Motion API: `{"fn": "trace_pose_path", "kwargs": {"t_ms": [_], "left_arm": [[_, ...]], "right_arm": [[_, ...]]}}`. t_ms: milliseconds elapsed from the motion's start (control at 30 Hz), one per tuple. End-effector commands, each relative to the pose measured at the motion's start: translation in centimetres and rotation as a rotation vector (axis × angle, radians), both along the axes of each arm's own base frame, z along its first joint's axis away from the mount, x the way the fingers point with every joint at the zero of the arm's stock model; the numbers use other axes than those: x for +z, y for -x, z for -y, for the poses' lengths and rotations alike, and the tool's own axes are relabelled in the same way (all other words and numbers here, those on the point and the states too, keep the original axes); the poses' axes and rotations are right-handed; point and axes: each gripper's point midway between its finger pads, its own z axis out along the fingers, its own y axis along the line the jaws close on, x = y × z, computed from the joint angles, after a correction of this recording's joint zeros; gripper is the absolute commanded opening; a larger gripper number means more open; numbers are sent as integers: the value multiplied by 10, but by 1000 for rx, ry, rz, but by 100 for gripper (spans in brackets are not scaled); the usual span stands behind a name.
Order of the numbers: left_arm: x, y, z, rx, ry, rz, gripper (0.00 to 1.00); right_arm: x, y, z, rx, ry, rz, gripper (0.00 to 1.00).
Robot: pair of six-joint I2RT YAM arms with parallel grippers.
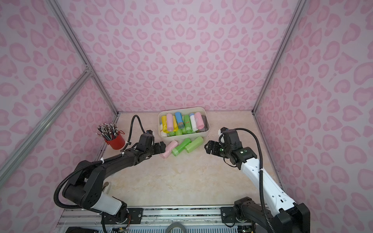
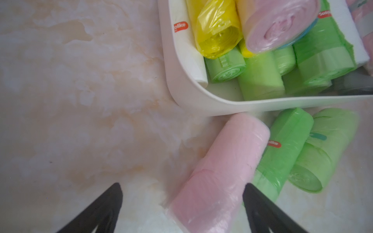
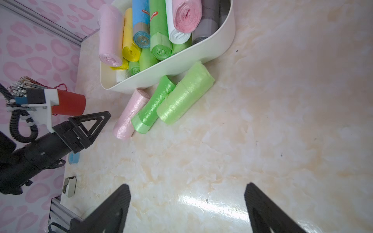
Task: Put the roll of trash bags into the storage box
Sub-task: Pick up the roll of trash bags from the center of the board.
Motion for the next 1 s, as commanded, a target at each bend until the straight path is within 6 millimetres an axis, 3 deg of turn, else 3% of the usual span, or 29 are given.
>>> {"fn": "trace_pose_path", "kwargs": {"t_ms": [0, 267, 600, 967], "left_arm": [[2, -8, 5, -11, -32, 34, 95], [-8, -17, 2, 13, -91, 40, 89], [-22, -13, 45, -108, -162, 29, 87], [-44, -13, 48, -107, -187, -21, 83]], "right_arm": [[6, 0, -3, 2, -34, 21, 90], [7, 1, -5, -5, -53, 9, 90], [5, 3, 1, -29, -35, -4, 90], [7, 4, 0, -26, -38, -15, 90]]}}
